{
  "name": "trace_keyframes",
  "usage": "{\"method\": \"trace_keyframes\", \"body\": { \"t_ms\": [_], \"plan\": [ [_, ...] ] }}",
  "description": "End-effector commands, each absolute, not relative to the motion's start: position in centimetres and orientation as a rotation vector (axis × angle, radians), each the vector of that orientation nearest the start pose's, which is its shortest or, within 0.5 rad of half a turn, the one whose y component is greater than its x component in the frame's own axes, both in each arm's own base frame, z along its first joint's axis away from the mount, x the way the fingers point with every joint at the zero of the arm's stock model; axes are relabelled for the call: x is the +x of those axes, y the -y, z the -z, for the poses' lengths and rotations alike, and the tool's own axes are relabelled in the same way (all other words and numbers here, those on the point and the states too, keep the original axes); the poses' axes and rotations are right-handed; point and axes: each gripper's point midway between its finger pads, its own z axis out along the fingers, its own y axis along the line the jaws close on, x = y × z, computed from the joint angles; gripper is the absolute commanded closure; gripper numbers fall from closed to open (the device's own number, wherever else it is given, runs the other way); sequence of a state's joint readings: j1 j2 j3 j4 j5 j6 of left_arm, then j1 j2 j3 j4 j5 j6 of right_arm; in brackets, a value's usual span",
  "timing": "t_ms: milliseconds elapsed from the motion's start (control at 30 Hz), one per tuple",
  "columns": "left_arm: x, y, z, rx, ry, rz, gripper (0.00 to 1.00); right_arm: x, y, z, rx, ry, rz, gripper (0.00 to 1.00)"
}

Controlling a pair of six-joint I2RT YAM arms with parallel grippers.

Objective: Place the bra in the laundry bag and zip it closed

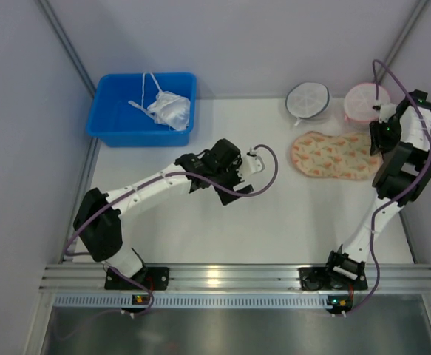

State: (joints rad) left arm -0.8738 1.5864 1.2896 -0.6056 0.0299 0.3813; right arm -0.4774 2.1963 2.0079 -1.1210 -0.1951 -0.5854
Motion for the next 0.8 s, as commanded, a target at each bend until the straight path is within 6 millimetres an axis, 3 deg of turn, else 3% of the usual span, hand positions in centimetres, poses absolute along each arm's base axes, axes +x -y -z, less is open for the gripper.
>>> {"method": "trace_keyframes", "body": {
  "t_ms": [0,33,133,267,333,400,467,500,533,567,600,633,667,700,733,767],
  "plan": [
    [27.6,30.2,-16.1,1.356,-2.036,0.311,0.02,44.1,22.9,-11.6,-0.121,-2.710,0.160,0.56],
    [27.7,30.0,-16.2,1.335,-2.050,0.331,0.01,44.2,23.0,-12.0,-0.113,-2.700,0.174,0.40],
    [28.6,28.9,-16.7,1.215,-2.127,0.412,0.01,44.1,23.0,-13.8,-0.106,-2.664,0.199,0.26],
    [31.2,26.3,-17.7,0.995,-2.259,0.511,0.01,43.5,21.4,-17.6,-0.134,-2.597,0.155,0.21],
    [31.3,26.0,-18.3,0.911,-2.299,0.639,0.01,42.6,19.2,-19.9,-0.172,-2.564,0.088,0.16],
    [32.3,24.6,-19.4,0.799,-2.312,0.738,0.01,41.4,15.9,-22.1,-0.223,-2.531,-0.019,0.11],
    [33.5,22.7,-20.0,0.700,-2.322,0.755,0.01,40.5,12.1,-22.3,-0.291,-2.523,-0.143,0.10],
    [33.7,22.1,-20.6,0.679,-2.311,0.754,0.01,39.8,10.6,-23.7,-0.300,-2.493,-0.149,0.06],
    [34.0,21.6,-20.9,0.662,-2.303,0.744,0.01,39.3,9.2,-23.6,-0.318,-2.493,-0.169,0.03],
    [34.6,20.5,-21.3,0.648,-2.289,0.717,0.01,38.5,6.1,-22.4,-0.371,-2.518,-0.239,0.01],
    [34.7,20.0,-22.2,0.648,-2.261,0.694,0.02,37.6,4.2,-23.4,-0.407,-2.487,-0.254,0.00],
    [35.2,19.1,-22.4,0.635,-2.253,0.642,0.01,37.0,2.6,-22.1,-0.426,-2.500,-0.292,0.01],
    [35.6,18.2,-22.8,0.636,-2.235,0.601,0.01,36.5,-0.6,-22.1,-0.463,-2.486,-0.356,0.01],
    [35.6,17.6,-22.8,0.634,-2.234,0.574,0.01,35.7,-2.4,-23.0,-0.486,-2.443,-0.377,0.01],
    [35.5,16.8,-23.3,0.627,-2.217,0.534,0.01,35.1,-3.9,-21.6,-0.499,-2.449,-0.421,0.01],
    [35.3,16.3,-23.1,0.641,-2.213,0.512,0.01,34.4,-6.7,-21.5,-0.529,-2.429,-0.503,0.00]
  ]
}}
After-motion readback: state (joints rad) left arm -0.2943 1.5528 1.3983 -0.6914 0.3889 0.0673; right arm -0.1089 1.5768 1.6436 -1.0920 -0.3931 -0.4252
